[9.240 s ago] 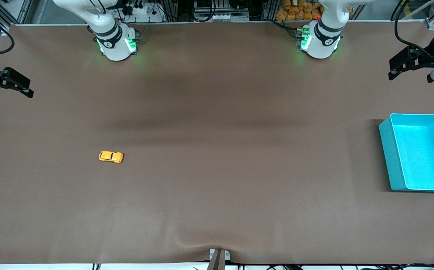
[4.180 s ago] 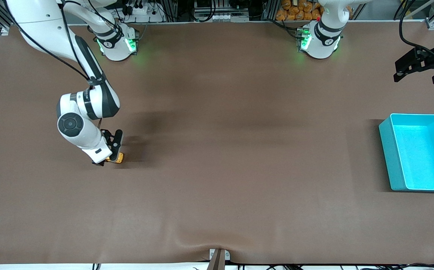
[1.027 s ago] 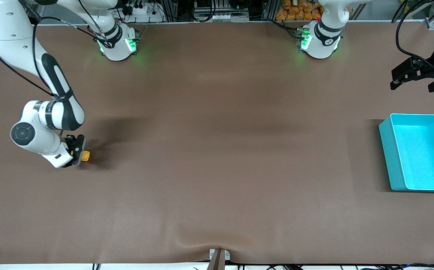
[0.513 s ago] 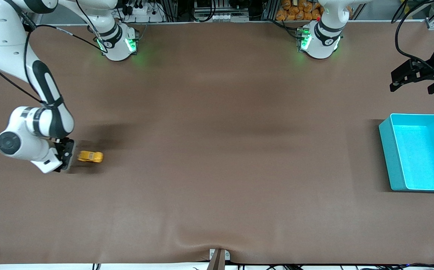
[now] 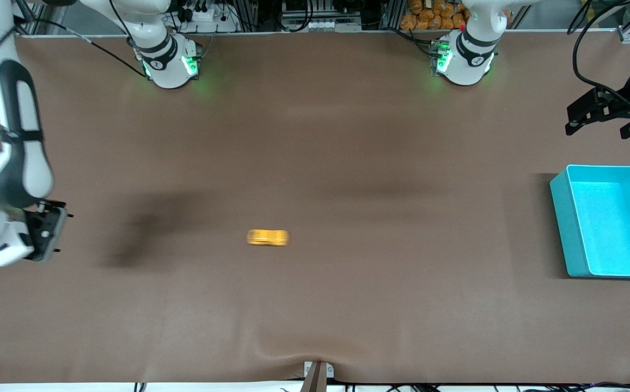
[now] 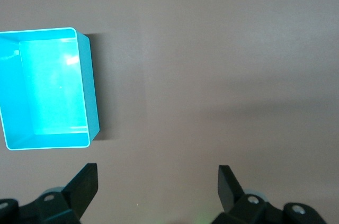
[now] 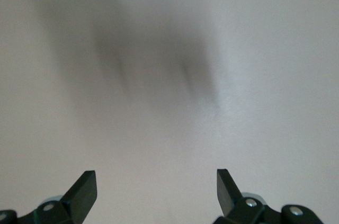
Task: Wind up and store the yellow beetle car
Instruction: 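Release the car to roll toward the teal box, raising the right gripper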
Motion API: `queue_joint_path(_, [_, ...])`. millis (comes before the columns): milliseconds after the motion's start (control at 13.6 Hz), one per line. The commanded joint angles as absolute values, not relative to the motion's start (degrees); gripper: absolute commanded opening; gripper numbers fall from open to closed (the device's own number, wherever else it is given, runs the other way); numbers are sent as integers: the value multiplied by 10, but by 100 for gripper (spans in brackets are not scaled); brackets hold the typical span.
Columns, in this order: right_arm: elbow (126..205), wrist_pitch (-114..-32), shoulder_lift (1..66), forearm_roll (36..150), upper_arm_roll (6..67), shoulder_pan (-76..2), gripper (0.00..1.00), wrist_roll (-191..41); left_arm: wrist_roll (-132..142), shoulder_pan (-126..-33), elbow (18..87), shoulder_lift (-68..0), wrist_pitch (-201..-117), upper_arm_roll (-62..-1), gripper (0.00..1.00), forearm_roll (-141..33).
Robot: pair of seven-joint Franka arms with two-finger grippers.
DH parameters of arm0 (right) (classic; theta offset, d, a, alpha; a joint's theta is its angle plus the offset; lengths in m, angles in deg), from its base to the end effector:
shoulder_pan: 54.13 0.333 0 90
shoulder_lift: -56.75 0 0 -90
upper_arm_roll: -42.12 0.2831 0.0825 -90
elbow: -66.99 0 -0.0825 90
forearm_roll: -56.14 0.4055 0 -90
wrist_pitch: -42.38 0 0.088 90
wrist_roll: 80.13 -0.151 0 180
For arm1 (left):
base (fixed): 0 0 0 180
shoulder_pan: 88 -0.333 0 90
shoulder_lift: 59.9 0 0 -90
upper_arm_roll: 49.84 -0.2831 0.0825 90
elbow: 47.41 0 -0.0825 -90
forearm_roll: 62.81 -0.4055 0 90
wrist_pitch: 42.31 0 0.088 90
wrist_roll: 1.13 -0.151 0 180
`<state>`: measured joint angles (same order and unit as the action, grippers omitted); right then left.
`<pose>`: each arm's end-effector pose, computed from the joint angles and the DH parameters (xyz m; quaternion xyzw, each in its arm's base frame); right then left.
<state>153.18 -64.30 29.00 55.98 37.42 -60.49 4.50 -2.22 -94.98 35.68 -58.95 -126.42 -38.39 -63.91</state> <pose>0.6655 -0.1254 0.2961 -0.7968 -0.6007 0.0573 0.0325 0.5686 -0.0405 0.5882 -0.9988 0.0475 -0.0010 0.0079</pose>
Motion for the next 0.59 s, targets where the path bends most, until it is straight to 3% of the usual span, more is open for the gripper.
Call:
queue_joint_path(0, [1429, -530, 303, 573, 380, -585, 100, -35, -25, -954, 355, -586, -1269, -382, 100, -647])
queue_joint_path(147, [1387, -491, 306, 570, 380, -565, 100, -115, -25, -950, 356, -585, -1269, -382, 100, -647])
queue_joint_path(513, [1383, -465, 373, 592, 384, -559, 100, -314, -25, -956, 355, -576, -1270, -382, 100, -645])
